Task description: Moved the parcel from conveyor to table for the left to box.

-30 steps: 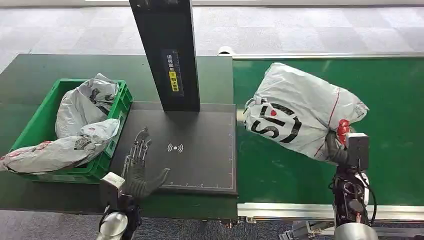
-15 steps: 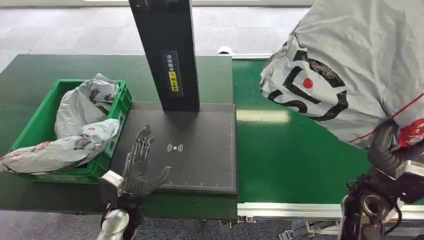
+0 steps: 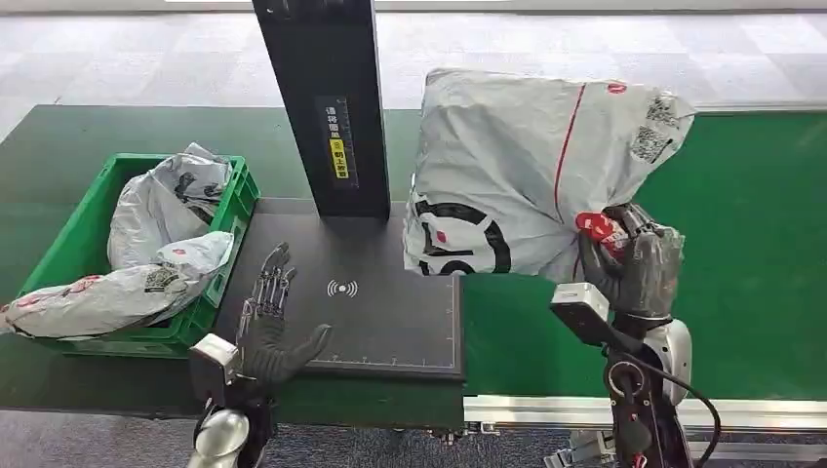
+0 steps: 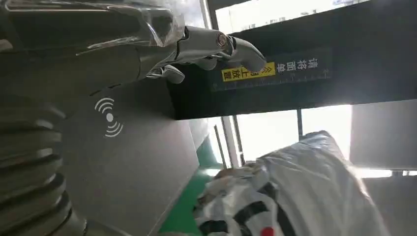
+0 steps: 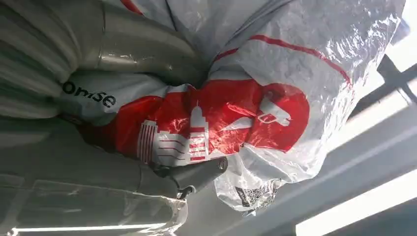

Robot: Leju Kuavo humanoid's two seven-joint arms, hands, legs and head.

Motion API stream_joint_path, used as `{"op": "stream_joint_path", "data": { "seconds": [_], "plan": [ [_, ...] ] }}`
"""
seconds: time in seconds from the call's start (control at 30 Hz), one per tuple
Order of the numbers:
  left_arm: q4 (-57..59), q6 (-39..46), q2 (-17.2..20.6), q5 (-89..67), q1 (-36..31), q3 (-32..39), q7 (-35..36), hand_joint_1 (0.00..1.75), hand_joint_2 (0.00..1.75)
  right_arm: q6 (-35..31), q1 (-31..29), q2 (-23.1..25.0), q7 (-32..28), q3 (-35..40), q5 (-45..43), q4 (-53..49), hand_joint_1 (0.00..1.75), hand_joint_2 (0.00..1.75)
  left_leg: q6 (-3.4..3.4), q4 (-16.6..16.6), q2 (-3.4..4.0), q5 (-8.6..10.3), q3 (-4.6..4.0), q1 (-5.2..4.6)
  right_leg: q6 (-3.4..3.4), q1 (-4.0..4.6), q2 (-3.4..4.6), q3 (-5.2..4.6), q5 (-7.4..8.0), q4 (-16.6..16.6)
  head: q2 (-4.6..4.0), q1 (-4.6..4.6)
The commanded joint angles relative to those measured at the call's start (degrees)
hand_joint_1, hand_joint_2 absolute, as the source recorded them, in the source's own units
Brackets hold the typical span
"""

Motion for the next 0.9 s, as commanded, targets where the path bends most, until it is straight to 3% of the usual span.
{"op": "stream_joint_path", "data": {
  "seconds": [0.03,0.57,0.67,0.77,0.9],
  "plan": [
    [1.3,0.0,2.0,0.2,0.5,-0.2,0.3,0.00,1.75,7.7,-8.0,-4.9,4.4,9.1,2.0,22.8,1.75,1.75,0.03,-0.1,0.23,0.00,0.23,0.04,-0.05,0.05,0.26,0.18,0.11,-0.2,0.02,0.00],
    [1.3,0.0,2.0,0.2,0.5,-0.2,0.3,0.00,1.75,7.7,-8.0,-4.9,4.4,9.1,2.0,22.8,1.75,1.75,0.01,0.0,-0.01,0.00,0.07,0.01,-0.04,0.02,0.09,0.03,0.03,-0.1,0.02,-0.02],
    [1.4,0.2,2.2,0.4,0.9,-0.3,0.3,0.00,1.75,16.4,-9.6,-6.5,6.8,14.0,4.1,26.9,1.75,1.75,0.01,-0.1,0.04,-0.02,0.11,0.01,-0.05,0.02,0.14,0.05,0.03,-0.1,0.00,-0.02],
    [2.9,0.2,2.6,0.8,0.4,-1.2,0.1,0.00,1.75,23.9,-12.8,-5.6,2.1,17.2,-0.5,36.3,1.75,1.75,0.01,-0.1,0.09,-0.01,0.16,0.03,-0.04,0.03,0.17,0.10,0.06,-0.1,0.00,-0.02],
    [4.4,0.3,2.8,1.3,-0.1,-2.3,-0.3,0.00,1.75,29.3,-12.5,-4.2,-4.2,18.5,-7.4,38.1,1.75,1.75,-0.01,-0.1,0.12,-0.01,0.14,0.01,-0.04,0.02,0.12,0.06,0.03,-0.1,0.02,0.00]
  ]
}}
